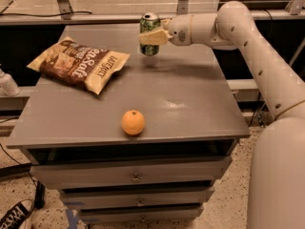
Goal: Move green can near brown chip bag
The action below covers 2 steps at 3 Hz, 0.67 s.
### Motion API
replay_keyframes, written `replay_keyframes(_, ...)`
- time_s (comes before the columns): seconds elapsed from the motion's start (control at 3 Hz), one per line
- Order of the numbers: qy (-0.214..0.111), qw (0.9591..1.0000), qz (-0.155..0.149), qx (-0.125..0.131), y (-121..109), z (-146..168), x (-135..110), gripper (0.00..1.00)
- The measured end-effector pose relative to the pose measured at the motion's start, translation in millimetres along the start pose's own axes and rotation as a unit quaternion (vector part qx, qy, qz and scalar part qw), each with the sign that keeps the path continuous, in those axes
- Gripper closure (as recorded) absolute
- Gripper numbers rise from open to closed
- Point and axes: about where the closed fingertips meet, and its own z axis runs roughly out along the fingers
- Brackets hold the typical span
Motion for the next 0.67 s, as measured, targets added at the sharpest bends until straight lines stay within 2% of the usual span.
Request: replay_keyframes(0.67,-0.001,0.9985,0.013,-0.053,52.4,36.6,11.6,1.00)
